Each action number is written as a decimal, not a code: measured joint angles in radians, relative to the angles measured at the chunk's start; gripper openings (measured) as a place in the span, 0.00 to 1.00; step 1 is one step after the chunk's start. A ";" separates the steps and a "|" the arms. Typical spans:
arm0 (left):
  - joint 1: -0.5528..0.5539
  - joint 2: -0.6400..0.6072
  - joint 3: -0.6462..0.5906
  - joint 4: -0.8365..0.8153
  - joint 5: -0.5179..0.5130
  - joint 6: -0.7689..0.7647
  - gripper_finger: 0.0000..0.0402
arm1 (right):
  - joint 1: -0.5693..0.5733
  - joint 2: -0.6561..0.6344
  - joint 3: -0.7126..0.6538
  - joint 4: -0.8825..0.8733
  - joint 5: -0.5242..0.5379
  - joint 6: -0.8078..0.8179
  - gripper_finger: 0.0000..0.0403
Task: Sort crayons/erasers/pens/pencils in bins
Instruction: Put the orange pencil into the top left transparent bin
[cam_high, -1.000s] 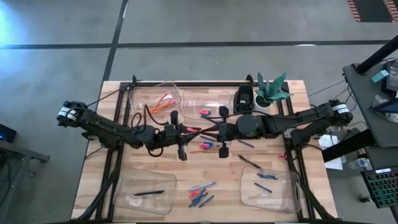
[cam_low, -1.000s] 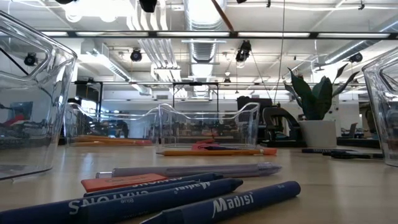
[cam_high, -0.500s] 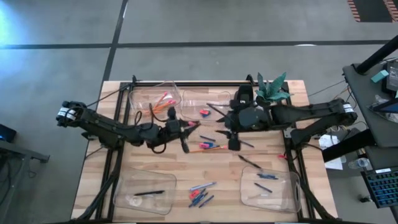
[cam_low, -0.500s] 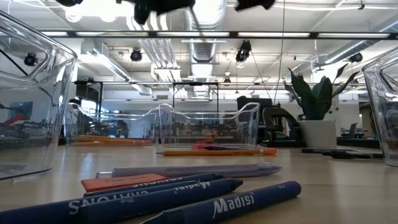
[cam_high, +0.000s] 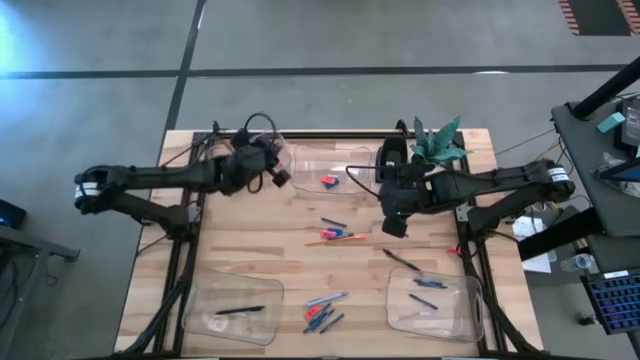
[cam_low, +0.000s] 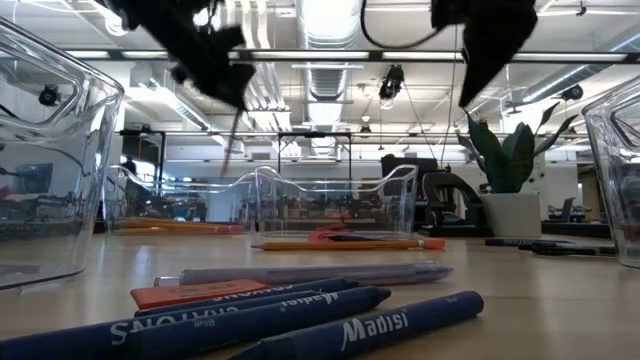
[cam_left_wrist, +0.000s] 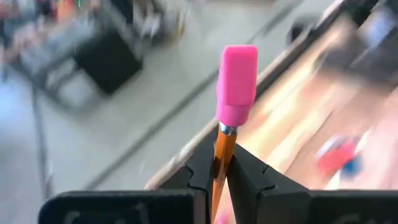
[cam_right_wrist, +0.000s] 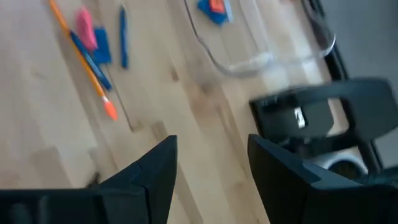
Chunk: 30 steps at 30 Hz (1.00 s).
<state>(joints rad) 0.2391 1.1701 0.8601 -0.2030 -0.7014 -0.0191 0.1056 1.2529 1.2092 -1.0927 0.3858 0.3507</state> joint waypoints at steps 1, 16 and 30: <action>0.030 0.009 -0.002 -0.058 0.007 -0.025 0.04 | -0.003 0.000 -0.022 0.001 0.000 0.007 0.47; 0.187 0.190 -0.003 -0.339 0.114 -0.050 0.04 | -0.032 -0.002 -0.324 0.129 -0.158 0.164 0.47; 0.252 0.265 -0.003 -0.435 0.225 -0.052 0.04 | -0.033 -0.003 -0.396 0.255 -0.159 0.174 0.46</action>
<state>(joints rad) 0.4911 1.4353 0.8574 -0.6380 -0.4759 -0.0708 0.0731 1.2503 0.8135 -0.8378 0.2273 0.5251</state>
